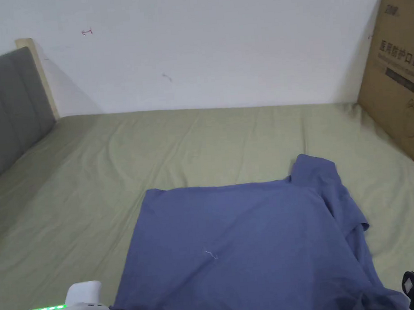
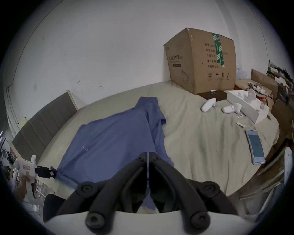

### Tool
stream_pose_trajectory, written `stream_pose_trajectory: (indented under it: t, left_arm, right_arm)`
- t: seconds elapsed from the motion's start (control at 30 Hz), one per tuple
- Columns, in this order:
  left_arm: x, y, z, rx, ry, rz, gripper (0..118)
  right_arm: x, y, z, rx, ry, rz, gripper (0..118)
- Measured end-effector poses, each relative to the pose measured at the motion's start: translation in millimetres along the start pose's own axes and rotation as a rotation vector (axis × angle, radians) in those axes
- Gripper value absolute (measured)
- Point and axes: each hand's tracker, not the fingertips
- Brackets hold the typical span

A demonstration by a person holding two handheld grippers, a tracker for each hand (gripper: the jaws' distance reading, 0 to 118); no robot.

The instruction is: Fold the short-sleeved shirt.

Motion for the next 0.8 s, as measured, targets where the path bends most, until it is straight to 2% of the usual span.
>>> stream_pose_trajectory:
  t: [0.03, 0.07, 0.13, 0.17, 0.2, 0.23, 0.37, 0.4, 0.43, 0.47, 0.5, 0.6, 0.63, 0.8]
  left_arm:
    - [1.6, 1.5, -1.1, 0.000, 0.005, 0.006, 16]
    - [2.6, 2.6, -1.6, -0.005, -0.006, 0.009, 8]
    - [6.6, 0.2, -1.2, -0.007, -0.013, 0.004, 7]
    - [8.7, -0.6, 2.6, 0.003, -0.002, -0.016, 7]
    - [9.1, -1.0, 6.2, 0.016, 0.001, -0.027, 7]
    - [8.4, -1.0, 10.7, 0.030, 0.002, -0.027, 7]
    - [3.7, -0.4, 16.3, 0.047, -0.013, 0.007, 7]
    - [1.2, -1.1, 13.4, 0.048, -0.015, 0.009, 7]
    - [1.7, -1.7, 14.9, 0.048, -0.014, 0.008, 7]
    - [2.6, -2.3, 16.1, 0.048, -0.013, 0.005, 7]
    - [3.9, -3.0, 17.1, 0.048, -0.010, 0.000, 7]
    - [5.3, -4.8, 15.5, 0.049, -0.003, -0.010, 7]
    - [6.6, -4.0, 15.9, 0.049, -0.001, -0.007, 7]
    - [3.3, 2.7, 18.3, 0.058, -0.008, 0.018, 7]
  right_arm:
    - [0.9, -2.6, 0.6, -0.006, -0.005, 0.003, 2]
    - [2.9, -3.4, -0.8, -0.021, -0.012, 0.006, 12]
    - [7.4, -5.4, -5.0, -0.056, -0.022, 0.009, 88]
    - [9.4, -9.1, -8.7, -0.115, -0.019, 0.018, 113]
    - [10.7, -11.4, -11.3, -0.147, -0.023, 0.028, 115]
    - [11.8, -14.5, -10.5, -0.120, -0.030, 0.021, 115]
    - [19.1, -27.1, -26.1, -0.255, -0.072, 0.040, 114]
    - [21.3, -29.4, -29.4, -0.269, -0.070, 0.030, 108]
    - [23.6, -33.3, -30.9, -0.274, -0.067, 0.015, 100]
    - [25.9, -35.0, -31.0, -0.272, -0.061, -0.008, 87]
    - [28.1, -35.8, -30.9, -0.266, -0.050, -0.032, 63]
    - [30.9, -36.4, -32.3, -0.259, -0.045, -0.054, 15]
    - [31.8, -35.5, -34.6, -0.261, -0.042, -0.057, 9]
    - [29.5, -28.8, -35.5, -0.245, -0.020, -0.045, 1]
